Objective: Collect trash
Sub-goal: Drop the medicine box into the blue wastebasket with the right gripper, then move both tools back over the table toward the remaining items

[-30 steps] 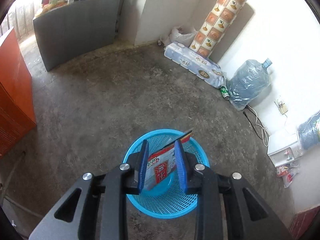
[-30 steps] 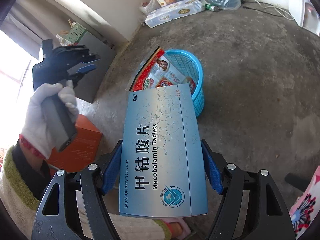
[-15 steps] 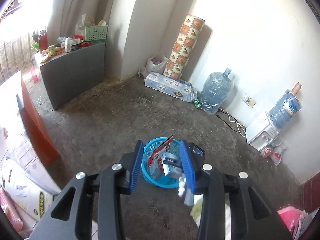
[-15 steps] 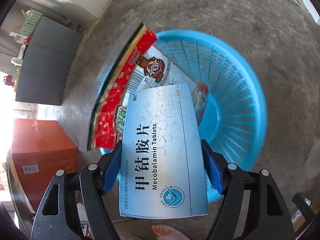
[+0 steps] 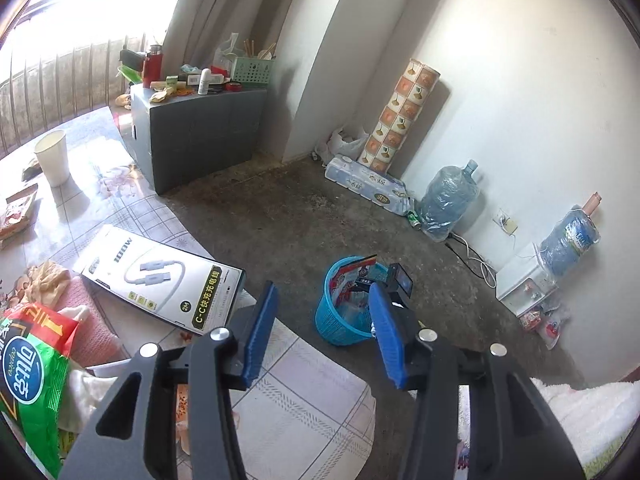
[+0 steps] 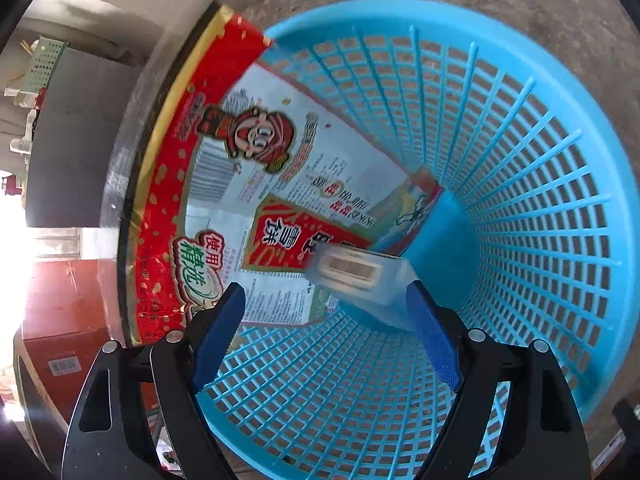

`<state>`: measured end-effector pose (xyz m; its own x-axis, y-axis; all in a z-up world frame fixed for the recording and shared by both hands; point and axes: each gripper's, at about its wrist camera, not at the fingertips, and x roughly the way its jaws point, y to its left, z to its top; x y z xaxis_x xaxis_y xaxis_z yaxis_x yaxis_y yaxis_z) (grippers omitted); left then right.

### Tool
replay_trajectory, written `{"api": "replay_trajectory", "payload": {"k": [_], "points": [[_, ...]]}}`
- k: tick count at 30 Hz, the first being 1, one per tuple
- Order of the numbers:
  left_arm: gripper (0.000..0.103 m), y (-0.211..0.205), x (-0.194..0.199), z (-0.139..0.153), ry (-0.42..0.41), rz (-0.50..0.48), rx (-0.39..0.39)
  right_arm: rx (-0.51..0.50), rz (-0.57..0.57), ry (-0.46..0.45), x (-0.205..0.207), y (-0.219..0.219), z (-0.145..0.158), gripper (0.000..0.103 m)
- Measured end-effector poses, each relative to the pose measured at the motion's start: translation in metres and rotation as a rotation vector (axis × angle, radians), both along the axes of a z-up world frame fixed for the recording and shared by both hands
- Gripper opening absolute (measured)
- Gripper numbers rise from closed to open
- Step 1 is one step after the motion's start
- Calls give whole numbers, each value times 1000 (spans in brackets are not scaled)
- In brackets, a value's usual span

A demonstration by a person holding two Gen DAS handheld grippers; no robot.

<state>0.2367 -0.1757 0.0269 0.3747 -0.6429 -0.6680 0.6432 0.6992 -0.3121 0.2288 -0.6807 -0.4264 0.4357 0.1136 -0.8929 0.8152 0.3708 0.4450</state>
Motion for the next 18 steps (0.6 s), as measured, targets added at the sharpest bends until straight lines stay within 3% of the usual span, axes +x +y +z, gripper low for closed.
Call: {"api": "replay_trajectory", "payload": {"k": [6, 11, 18], "points": [[53, 18, -16, 15, -81, -15, -36, -127, -28, -65, -33, 2, 48, 79], [53, 30, -25, 23, -83, -10, -67, -220, -17, -136, -57, 18, 102, 79], [55, 59, -42, 29, -102, 12, -101, -368, 16, -329, -116, 93, 204, 79]]}}
